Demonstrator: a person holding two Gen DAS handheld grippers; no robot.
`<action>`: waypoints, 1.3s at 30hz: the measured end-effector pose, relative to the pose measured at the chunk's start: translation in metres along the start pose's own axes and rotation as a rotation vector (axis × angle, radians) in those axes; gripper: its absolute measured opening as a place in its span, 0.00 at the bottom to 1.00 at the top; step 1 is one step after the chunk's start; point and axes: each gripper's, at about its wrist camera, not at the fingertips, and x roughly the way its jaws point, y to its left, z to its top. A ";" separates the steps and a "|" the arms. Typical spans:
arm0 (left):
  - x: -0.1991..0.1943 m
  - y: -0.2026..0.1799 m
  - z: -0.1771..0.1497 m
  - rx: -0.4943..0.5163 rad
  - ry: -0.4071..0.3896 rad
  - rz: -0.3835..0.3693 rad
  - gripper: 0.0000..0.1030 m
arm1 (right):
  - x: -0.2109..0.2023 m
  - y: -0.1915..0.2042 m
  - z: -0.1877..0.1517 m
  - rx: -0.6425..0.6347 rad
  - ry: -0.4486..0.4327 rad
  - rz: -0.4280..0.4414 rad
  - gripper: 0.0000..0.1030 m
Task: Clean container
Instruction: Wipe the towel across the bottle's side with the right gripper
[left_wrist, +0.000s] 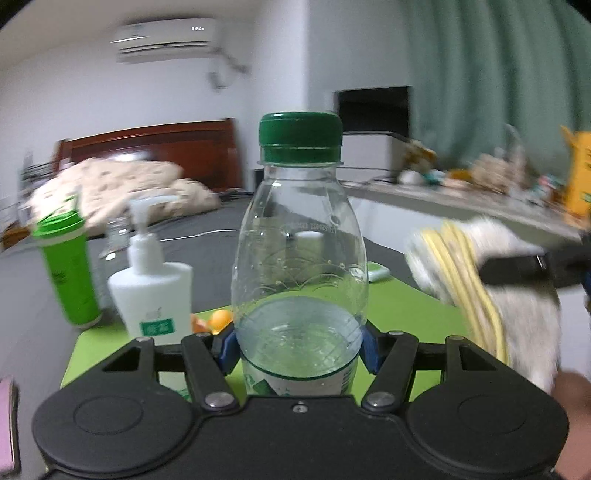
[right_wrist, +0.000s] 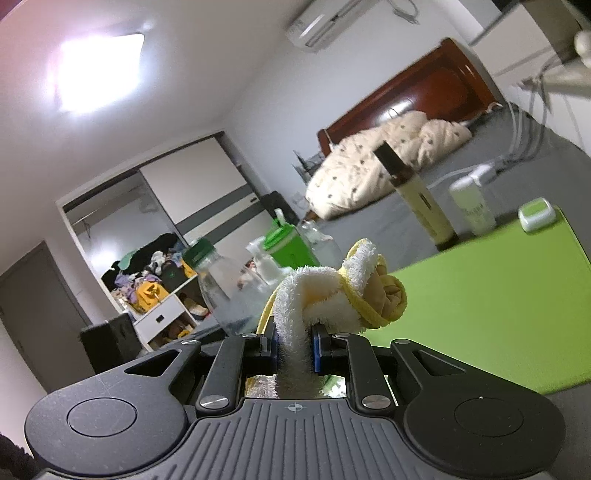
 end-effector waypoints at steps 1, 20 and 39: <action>-0.001 0.002 0.001 0.025 0.004 -0.030 0.58 | 0.001 0.003 0.002 -0.007 -0.002 0.006 0.15; 0.014 0.041 0.011 0.135 0.056 -0.315 0.58 | 0.048 0.047 0.020 -0.125 0.013 0.107 0.15; 0.012 0.044 0.010 0.128 0.050 -0.324 0.58 | 0.079 0.034 0.044 -0.163 0.043 0.150 0.15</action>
